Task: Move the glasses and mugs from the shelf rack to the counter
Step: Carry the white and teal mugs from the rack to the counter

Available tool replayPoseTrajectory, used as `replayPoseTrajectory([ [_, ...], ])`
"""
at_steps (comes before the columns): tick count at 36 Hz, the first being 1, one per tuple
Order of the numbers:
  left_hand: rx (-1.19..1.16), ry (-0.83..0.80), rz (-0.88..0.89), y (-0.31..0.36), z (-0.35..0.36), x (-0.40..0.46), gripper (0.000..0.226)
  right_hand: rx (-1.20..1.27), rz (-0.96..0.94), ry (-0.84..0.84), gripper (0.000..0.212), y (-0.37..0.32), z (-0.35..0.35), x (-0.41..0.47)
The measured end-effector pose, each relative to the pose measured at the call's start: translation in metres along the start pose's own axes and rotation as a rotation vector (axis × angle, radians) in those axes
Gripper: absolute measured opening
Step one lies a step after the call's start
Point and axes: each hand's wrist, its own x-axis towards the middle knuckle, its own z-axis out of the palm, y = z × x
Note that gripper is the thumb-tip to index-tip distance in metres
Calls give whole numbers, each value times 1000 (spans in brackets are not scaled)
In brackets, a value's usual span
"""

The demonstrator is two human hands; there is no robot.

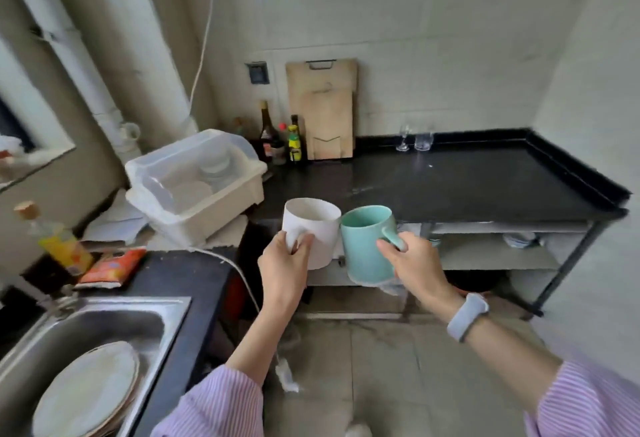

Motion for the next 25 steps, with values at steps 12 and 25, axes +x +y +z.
replayPoseTrajectory([
  [12, -18, -269, 16, 26, 208, 176, 30, -4, 233, 188, 37, 71, -43, 202],
  [25, -45, -429, -3, 35, 379, 284, 23, -22, 384, 253, 32, 149, -76, 360],
])
